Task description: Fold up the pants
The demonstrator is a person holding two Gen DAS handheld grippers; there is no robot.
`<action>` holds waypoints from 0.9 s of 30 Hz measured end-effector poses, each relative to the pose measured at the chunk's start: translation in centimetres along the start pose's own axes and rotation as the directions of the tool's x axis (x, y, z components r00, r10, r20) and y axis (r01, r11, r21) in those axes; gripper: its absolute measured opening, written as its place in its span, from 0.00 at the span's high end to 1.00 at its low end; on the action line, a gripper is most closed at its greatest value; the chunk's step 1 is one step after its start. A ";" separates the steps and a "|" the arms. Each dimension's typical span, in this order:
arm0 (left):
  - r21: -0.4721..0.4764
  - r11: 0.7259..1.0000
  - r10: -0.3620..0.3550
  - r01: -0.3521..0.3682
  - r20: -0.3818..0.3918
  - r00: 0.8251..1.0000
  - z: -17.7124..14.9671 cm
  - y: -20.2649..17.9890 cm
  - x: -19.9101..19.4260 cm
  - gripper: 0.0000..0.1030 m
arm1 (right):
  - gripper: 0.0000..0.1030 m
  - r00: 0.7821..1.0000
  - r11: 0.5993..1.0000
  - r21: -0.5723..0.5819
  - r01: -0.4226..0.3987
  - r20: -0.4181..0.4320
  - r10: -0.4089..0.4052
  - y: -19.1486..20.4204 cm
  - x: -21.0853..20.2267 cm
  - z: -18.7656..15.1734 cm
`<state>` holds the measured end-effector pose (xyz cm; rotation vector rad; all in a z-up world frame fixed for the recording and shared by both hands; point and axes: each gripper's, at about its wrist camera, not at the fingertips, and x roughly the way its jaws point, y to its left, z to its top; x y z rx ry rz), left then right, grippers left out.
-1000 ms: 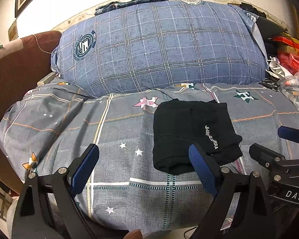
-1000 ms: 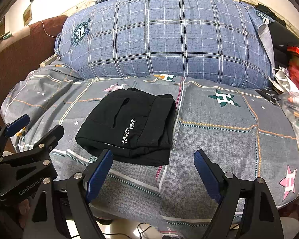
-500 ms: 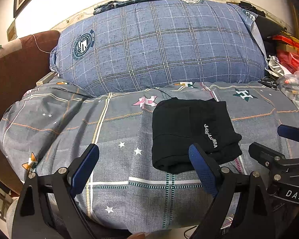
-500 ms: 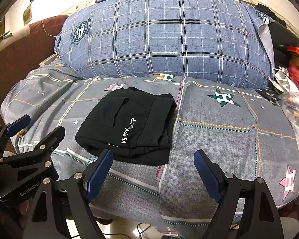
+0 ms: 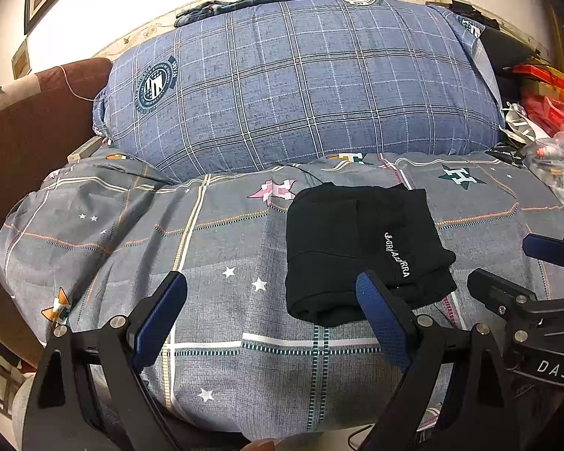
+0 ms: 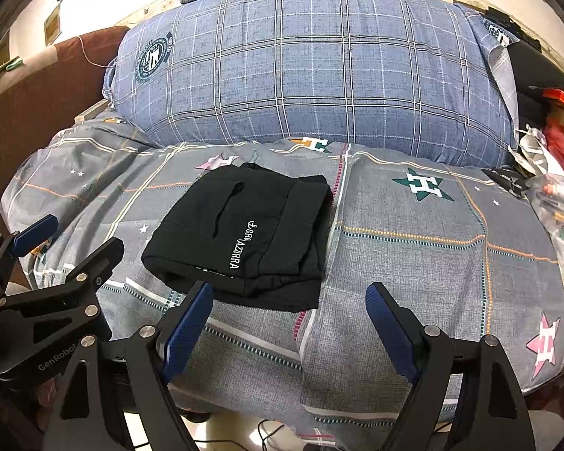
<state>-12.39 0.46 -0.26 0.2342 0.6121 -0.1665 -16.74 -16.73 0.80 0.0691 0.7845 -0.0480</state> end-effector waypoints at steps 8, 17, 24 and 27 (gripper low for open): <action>0.000 1.000 0.000 0.000 -0.003 1.000 0.0 0.0 0.1 0.10 | 0.18 1.000 1.000 -0.001 0.000 0.000 0.000 0.0 0.1 0.0; 0.006 1.000 0.000 0.000 -0.003 1.000 0.0 0.0 0.1 0.10 | 0.18 1.000 1.000 0.000 0.001 0.000 -0.001 0.1 0.0 0.0; 0.010 1.000 -0.006 0.006 -0.006 1.000 -0.1 -0.1 0.1 0.10 | 0.18 1.000 1.000 -0.001 0.000 -0.002 0.000 0.0 0.1 0.0; 0.012 1.000 -0.016 0.016 -0.006 1.000 -0.1 -0.1 0.1 0.10 | 0.18 1.000 1.000 -0.003 0.000 -0.005 0.000 0.1 0.2 -0.1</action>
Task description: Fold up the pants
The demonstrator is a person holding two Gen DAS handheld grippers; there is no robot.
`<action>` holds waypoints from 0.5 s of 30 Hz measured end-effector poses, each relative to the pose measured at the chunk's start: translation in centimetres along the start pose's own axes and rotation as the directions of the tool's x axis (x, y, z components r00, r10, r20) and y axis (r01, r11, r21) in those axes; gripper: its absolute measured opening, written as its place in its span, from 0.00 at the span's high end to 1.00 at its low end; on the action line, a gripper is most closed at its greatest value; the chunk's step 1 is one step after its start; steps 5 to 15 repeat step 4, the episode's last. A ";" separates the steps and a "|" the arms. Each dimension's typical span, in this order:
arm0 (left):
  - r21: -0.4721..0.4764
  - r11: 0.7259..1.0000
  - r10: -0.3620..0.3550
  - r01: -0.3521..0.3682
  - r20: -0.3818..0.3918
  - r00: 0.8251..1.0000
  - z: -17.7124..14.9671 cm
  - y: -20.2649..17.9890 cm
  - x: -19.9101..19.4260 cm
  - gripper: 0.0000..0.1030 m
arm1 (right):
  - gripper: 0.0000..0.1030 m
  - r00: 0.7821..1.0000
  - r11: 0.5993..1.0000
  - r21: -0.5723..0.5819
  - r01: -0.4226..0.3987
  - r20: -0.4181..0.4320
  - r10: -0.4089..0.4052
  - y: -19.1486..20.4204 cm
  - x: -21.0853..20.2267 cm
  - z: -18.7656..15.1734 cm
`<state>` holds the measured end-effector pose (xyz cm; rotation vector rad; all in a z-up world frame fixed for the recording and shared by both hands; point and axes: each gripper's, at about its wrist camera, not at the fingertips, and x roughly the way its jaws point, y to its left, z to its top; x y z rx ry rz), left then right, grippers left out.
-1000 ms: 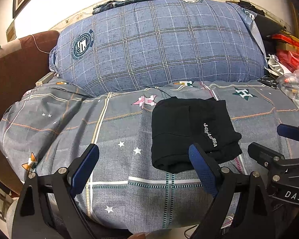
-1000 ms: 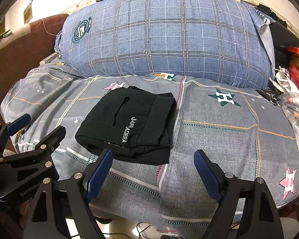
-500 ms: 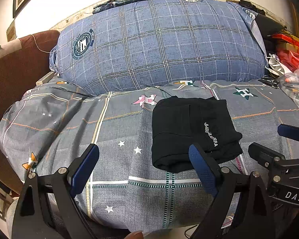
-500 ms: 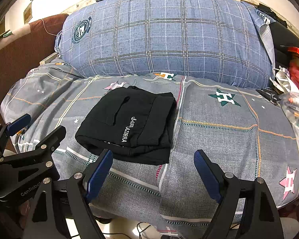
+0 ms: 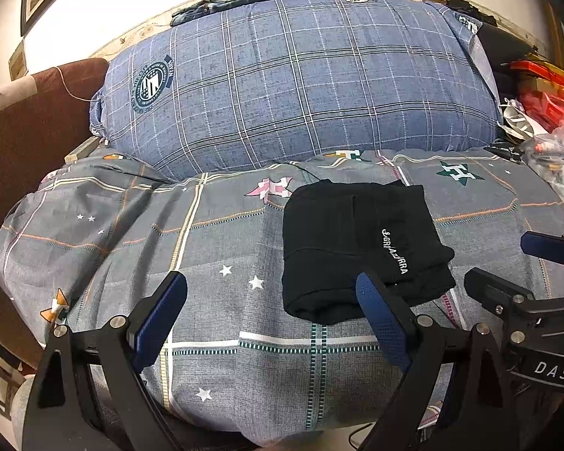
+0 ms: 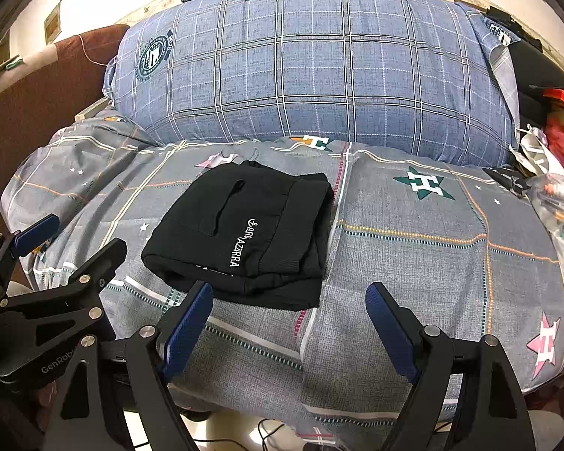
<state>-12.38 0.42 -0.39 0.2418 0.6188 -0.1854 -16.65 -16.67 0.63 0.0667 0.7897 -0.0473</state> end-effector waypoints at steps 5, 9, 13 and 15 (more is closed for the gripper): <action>-0.011 1.000 -0.008 0.008 0.000 1.000 0.0 0.2 0.0 0.10 | 0.18 1.000 1.000 -0.005 0.000 -0.002 0.000 0.0 0.1 -0.2; -0.011 1.000 -0.008 0.008 0.000 1.000 0.0 0.2 0.0 0.10 | 0.18 1.000 1.000 -0.005 0.000 -0.002 0.000 0.0 0.1 -0.2; -0.011 1.000 -0.008 0.008 0.000 1.000 0.0 0.2 0.0 0.10 | 0.18 1.000 1.000 -0.005 0.000 -0.002 0.000 0.0 0.1 -0.2; -0.011 1.000 -0.008 0.008 0.000 1.000 0.0 0.2 0.0 0.10 | 0.18 1.000 1.000 -0.005 0.000 -0.002 0.000 0.0 0.1 -0.2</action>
